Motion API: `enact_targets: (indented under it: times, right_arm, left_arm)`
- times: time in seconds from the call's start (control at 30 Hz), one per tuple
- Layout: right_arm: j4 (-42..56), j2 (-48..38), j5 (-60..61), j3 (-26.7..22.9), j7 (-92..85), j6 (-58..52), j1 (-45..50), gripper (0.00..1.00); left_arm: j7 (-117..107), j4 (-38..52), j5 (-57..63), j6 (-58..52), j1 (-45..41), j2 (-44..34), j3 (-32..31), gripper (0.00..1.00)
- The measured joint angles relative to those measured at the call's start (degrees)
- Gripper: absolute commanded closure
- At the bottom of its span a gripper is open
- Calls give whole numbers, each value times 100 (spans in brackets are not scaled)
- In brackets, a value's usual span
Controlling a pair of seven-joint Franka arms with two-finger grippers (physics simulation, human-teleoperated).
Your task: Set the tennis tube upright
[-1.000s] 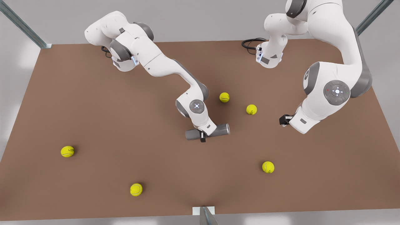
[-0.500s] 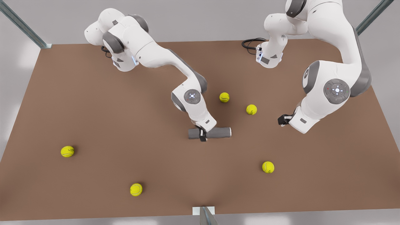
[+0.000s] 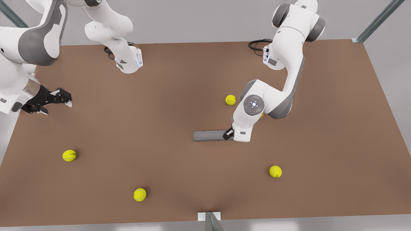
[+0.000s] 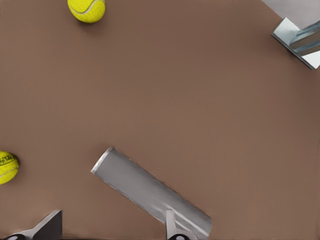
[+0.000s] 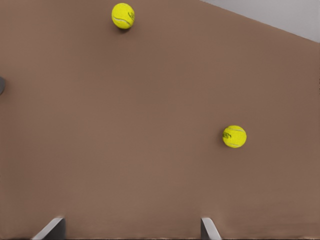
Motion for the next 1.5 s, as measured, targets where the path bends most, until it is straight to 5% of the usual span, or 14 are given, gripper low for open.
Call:
enact_targets:
  times: [0.53, 1.5]
  right_arm:
    - [117, 545, -84, 44, 1706, -879, 108, 0]
    - [134, 863, -40, 44, 2602, -925, 170, 0]
  left_arm:
    - [-4595, -819, 516, 1847, -1012, 790, 68, 0]
    - [-6990, -806, 1184, 1933, -1093, 1600, 111, 0]
